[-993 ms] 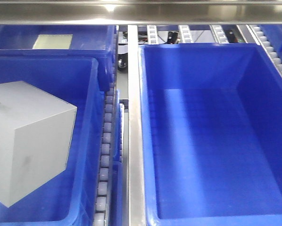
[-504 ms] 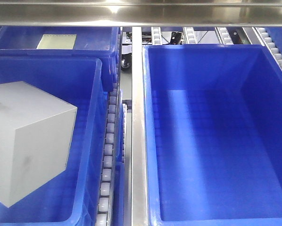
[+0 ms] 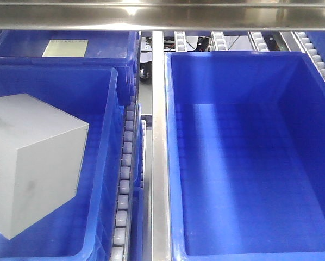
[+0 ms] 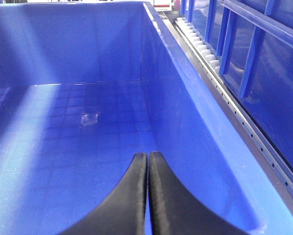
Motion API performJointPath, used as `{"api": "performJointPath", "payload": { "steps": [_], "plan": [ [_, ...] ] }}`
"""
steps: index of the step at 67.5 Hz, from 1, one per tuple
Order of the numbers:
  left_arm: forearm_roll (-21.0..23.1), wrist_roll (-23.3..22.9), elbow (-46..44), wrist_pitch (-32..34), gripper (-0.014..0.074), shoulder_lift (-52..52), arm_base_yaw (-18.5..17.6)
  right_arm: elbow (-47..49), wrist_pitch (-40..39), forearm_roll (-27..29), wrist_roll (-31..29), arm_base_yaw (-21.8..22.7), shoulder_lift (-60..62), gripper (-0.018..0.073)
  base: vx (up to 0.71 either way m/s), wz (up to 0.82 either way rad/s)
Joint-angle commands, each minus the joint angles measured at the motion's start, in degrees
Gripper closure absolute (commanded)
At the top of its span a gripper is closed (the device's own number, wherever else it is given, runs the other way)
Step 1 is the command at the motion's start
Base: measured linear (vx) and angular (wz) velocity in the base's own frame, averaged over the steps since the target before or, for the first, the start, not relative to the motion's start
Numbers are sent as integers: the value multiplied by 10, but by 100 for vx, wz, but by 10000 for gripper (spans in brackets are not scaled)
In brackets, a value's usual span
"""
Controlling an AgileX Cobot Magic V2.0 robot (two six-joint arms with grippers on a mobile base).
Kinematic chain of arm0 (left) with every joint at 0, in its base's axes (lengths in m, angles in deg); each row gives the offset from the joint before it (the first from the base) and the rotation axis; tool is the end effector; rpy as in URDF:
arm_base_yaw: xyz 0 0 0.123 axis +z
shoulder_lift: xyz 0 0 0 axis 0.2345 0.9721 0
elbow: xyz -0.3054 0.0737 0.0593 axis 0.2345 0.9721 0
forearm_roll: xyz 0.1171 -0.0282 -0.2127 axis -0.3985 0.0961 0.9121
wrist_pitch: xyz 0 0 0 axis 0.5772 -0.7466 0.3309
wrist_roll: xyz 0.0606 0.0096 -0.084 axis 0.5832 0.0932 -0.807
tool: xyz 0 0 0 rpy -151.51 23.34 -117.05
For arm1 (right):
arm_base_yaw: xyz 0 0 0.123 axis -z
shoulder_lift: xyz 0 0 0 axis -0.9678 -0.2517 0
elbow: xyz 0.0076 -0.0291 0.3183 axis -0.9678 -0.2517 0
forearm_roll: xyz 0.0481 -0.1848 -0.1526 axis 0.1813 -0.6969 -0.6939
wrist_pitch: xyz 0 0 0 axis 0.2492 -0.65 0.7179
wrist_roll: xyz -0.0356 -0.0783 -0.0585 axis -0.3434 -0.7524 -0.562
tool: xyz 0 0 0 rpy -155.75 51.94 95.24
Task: Sort gray base to blue bin
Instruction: 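Turn and stop the base facing the rack of blue bins, then move the left gripper with the block over the empty blue bin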
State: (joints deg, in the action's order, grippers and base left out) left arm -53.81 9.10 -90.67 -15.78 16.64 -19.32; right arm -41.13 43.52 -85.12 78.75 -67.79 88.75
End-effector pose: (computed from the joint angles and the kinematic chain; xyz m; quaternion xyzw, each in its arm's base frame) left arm 0.0474 -0.0306 0.3429 0.1585 0.6311 -0.2446 0.7189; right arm 0.0266 -0.0033 0.1831 0.0572 0.7542 -0.0365 0.6532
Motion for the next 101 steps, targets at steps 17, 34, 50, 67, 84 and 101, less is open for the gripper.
{"api": "performJointPath", "payload": {
  "steps": [17,34,50,67,84,101],
  "plan": [
    [6,-7,-16,64,593,4,-1,-1,-35,-4,-7,4,-10,564,0,0],
    [6,-8,-17,68,593,19,-1,-1,-35,-4,-7,4,-10,564,0,0],
    [4,-49,-19,142,593,134,-18,-1,-35,-4,-7,4,-10,564,0,0],
    [-76,-68,-94,233,593,323,-132,-1,-35,-4,-7,4,-10,564,0,0],
    [-74,-76,-263,227,593,548,-195,-1,-35,-4,-7,4,-10,564,0,0],
    [-74,-139,-432,111,593,723,-207,-1,-35,-4,-7,4,-10,564,0,0]
  ]
}}
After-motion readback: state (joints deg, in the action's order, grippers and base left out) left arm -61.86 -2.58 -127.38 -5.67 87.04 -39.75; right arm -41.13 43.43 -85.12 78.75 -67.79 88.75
